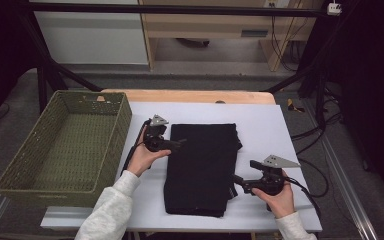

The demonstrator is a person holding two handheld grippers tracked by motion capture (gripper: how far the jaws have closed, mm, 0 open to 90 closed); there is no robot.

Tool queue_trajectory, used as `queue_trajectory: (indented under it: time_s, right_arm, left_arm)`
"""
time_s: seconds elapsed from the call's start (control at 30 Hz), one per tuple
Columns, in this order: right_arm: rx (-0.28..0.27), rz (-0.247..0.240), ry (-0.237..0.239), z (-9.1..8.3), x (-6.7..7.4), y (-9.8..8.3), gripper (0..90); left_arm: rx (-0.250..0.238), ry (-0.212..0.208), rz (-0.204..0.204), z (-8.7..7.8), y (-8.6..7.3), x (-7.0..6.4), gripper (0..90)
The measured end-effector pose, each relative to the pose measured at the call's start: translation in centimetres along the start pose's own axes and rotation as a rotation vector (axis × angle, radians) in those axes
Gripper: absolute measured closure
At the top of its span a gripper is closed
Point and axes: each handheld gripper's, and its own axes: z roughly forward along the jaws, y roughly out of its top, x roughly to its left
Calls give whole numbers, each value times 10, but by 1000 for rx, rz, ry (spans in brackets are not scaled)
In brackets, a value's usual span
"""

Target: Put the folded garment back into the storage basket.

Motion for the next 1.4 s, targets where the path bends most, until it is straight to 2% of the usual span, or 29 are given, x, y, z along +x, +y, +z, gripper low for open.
queue_trajectory:
  time_s: [0.23,0.33,0.47,0.67,0.8,0.9,1.0,1.17,1.4]
  right_arm:
    - [12,9,15,2,2,-2,48]
    - [14,12,15,2,2,-2,49]
    - [35,10,26,5,5,-5,49]
    - [61,18,30,10,8,-8,51]
    - [72,18,29,11,9,-8,51]
    - [82,15,33,12,15,-8,55]
    - [98,9,40,15,19,-9,58]
    - [123,14,48,20,27,-11,67]
    - [150,32,38,26,30,-15,85]
  left_arm:
    - [21,56,-15,15,4,8,50]
    - [31,64,-21,19,5,10,79]
    - [28,90,-16,29,7,15,158]
    - [62,99,-48,45,0,26,240]
    - [68,106,-66,51,-4,30,291]
    - [65,121,-75,56,-6,32,368]
    - [71,113,-84,64,-10,34,409]
    - [69,107,-101,68,-12,35,444]
    - [75,99,-100,68,-12,32,573]
